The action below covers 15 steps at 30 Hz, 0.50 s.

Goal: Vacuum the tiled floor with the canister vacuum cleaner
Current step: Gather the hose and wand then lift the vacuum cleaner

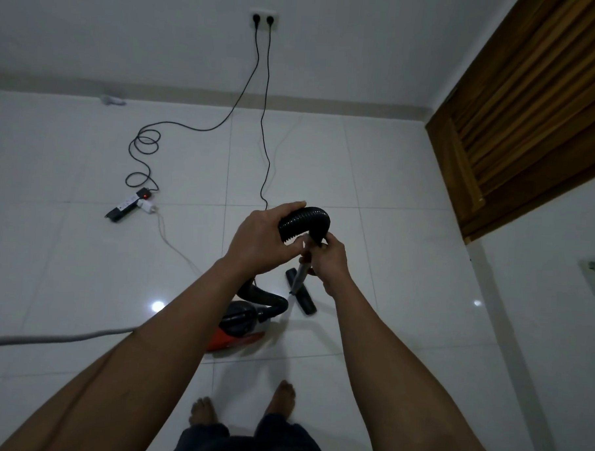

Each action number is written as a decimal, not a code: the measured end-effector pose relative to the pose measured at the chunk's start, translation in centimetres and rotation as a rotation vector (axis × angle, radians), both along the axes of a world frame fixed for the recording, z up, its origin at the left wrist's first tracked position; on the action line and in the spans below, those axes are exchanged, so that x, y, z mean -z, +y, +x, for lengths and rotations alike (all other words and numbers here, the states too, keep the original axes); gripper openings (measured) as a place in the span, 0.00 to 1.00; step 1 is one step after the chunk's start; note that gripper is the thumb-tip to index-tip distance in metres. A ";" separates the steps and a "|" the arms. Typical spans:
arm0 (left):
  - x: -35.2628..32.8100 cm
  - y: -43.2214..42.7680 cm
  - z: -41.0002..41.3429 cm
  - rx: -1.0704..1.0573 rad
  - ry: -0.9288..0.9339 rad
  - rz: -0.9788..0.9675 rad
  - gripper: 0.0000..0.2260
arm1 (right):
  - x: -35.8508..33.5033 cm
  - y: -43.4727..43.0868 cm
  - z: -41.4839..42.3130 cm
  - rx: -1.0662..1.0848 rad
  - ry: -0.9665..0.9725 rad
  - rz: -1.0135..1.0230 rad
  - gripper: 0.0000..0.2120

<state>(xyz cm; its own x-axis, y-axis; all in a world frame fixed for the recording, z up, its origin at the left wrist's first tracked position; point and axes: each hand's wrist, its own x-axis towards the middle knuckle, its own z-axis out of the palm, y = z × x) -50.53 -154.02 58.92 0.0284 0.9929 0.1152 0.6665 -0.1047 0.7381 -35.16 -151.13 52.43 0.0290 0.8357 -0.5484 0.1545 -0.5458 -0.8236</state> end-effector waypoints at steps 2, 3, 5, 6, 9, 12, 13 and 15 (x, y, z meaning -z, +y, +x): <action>0.2 -0.3 -1.1 0.014 0.011 0.016 0.29 | -0.1 -0.2 -1.0 0.031 -0.002 0.020 0.12; 0.5 -0.6 -1.7 0.018 0.001 0.021 0.29 | -0.2 -0.5 -1.4 0.055 0.008 0.021 0.11; 1.3 -1.5 -2.9 0.009 -0.025 0.019 0.29 | -0.3 -1.1 -2.1 0.106 0.019 0.016 0.11; 2.0 -2.0 -3.8 -0.004 -0.047 0.005 0.29 | -0.2 -1.5 -2.6 0.129 0.021 0.009 0.11; 3.9 -3.7 -6.2 -0.025 -0.136 -0.064 0.28 | 0.1 -2.0 -4.0 0.188 0.027 0.009 0.12; 6.0 -5.0 -8.1 -0.039 -0.213 -0.119 0.27 | 1.0 -1.6 -5.6 0.213 0.000 0.043 0.14; 6.8 -5.5 -8.6 -0.052 -0.242 -0.138 0.26 | 1.5 -1.5 -6.4 0.210 -0.030 0.058 0.16; 8.6 -6.0 -9.4 -0.081 -0.290 -0.167 0.24 | 3.0 -1.2 -7.3 0.175 -0.145 0.100 0.20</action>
<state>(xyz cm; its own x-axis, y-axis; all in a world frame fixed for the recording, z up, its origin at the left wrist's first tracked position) -59.88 -160.02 50.36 -0.0615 0.9965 -0.0570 0.4277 0.0779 0.9006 -42.45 -152.32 49.38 0.2506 0.8609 -0.4428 0.1855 -0.4916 -0.8508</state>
